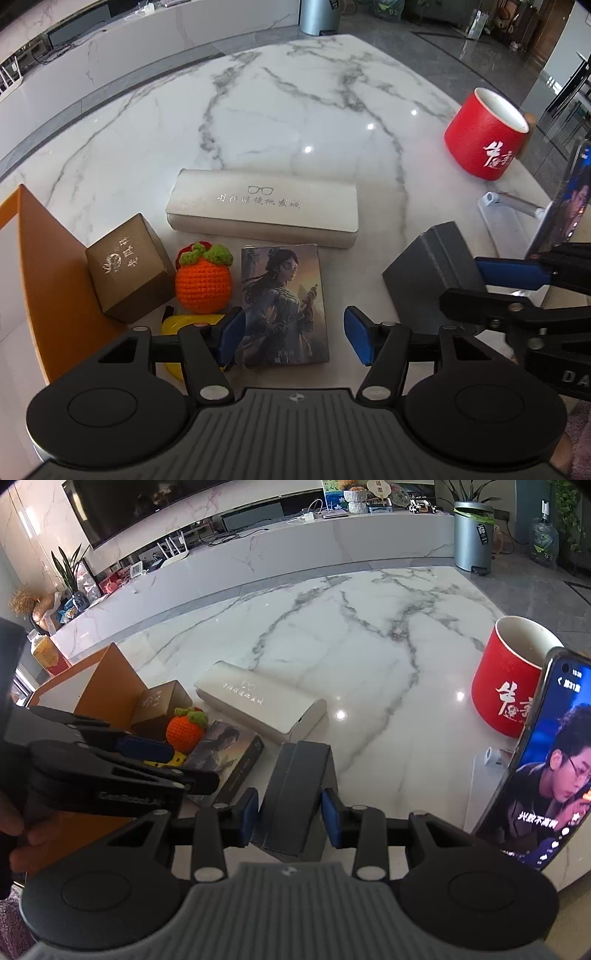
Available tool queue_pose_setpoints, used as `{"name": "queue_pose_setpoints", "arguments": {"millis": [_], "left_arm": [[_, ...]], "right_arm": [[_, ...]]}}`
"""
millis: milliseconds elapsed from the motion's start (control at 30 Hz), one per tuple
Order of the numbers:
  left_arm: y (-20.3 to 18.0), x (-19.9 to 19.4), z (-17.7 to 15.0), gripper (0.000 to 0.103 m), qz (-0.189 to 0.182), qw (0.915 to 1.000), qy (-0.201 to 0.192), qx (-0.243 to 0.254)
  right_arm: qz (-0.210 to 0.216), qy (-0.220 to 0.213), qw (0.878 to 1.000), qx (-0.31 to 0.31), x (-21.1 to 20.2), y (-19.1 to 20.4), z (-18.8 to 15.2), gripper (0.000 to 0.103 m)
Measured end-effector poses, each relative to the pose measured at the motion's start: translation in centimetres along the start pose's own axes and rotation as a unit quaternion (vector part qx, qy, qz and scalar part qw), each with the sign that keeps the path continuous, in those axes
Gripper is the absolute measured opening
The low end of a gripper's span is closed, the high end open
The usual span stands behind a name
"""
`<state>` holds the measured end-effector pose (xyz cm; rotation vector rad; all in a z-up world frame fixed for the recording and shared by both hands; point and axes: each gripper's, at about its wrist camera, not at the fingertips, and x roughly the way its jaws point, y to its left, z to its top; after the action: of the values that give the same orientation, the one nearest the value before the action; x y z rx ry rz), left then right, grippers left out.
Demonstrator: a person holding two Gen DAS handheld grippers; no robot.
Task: Organize objects
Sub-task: 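Grasp the dark grey case with the right gripper while the left grasps the illustrated book, then carry the grey case and illustrated book over the orange box with both grippers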
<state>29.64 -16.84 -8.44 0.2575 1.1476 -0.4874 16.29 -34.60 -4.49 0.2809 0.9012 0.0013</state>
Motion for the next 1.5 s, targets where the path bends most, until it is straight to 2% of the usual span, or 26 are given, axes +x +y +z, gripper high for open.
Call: {"name": "queue_pose_setpoints", "arguments": {"millis": [300,400,433,700,767,900,1267,1500], "left_arm": [[-0.2,2.4,0.8,0.076,0.015,0.9992,0.036,0.009],[0.0,3.2,0.8,0.074,0.016,0.9990,0.043,0.003],[0.0,3.3,0.7,0.068,0.019,0.9989,0.043,0.001],[0.4,2.9,0.0,0.066,0.023,0.9988,0.028,-0.032],[0.2,2.1,-0.2,0.066,0.018,0.9991,0.020,-0.033],[-0.3,-0.2,-0.7,0.066,0.014,0.9992,0.004,-0.037],[0.4,-9.7,-3.4,0.066,-0.030,0.9960,-0.056,-0.062],[3.3,-15.7,-5.5,0.066,-0.011,0.9929,-0.093,-0.073]], "right_arm": [[0.022,0.005,1.000,0.015,0.9,-1.1,0.3,0.043],[0.022,0.003,1.000,0.014,1.3,-1.2,0.3,0.046],[0.022,0.003,1.000,0.016,1.4,-1.2,0.3,0.046],[0.019,0.004,1.000,0.016,1.6,-0.9,0.2,0.044],[0.010,0.000,1.000,0.009,1.4,-0.6,0.1,0.040],[-0.009,-0.012,1.000,-0.006,0.7,0.1,-0.2,0.040],[0.005,-0.068,0.997,-0.027,-4.5,2.9,-0.8,0.040],[0.036,-0.093,0.993,-0.057,-8.0,7.0,-0.6,0.040]]}}
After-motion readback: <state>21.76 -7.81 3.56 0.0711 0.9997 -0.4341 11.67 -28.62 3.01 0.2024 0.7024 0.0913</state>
